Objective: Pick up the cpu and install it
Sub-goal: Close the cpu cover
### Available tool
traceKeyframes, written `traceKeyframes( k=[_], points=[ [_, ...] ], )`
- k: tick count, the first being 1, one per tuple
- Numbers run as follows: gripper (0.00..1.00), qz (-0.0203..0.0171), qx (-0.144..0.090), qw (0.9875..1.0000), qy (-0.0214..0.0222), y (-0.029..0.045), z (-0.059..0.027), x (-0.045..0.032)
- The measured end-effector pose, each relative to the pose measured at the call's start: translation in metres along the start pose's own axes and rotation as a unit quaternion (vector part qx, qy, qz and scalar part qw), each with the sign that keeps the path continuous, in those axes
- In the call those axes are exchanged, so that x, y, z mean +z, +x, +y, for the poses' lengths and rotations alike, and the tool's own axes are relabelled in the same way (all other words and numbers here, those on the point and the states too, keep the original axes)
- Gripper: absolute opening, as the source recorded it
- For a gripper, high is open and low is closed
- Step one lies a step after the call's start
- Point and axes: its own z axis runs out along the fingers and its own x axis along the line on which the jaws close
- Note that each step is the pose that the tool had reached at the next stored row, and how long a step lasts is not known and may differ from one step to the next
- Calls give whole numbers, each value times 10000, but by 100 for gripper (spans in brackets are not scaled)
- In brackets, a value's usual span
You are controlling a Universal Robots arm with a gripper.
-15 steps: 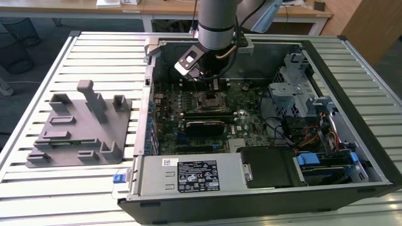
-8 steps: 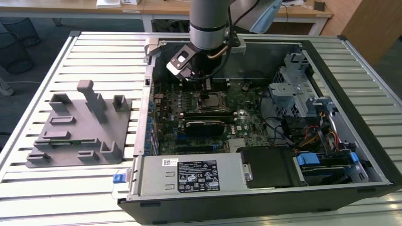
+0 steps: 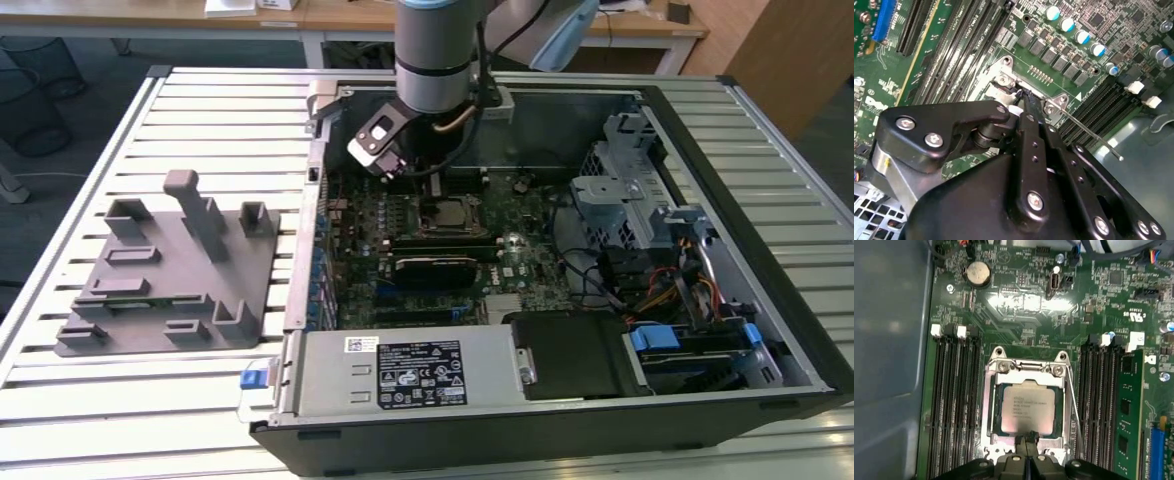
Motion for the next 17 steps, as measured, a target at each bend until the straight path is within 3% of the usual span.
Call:
traceKeyframes(
  k=[4,17],
  points=[
    [11,33,1,10000,-1,1,-2,36],
    [11,42,1,10000,14,0,18,68]
  ],
)
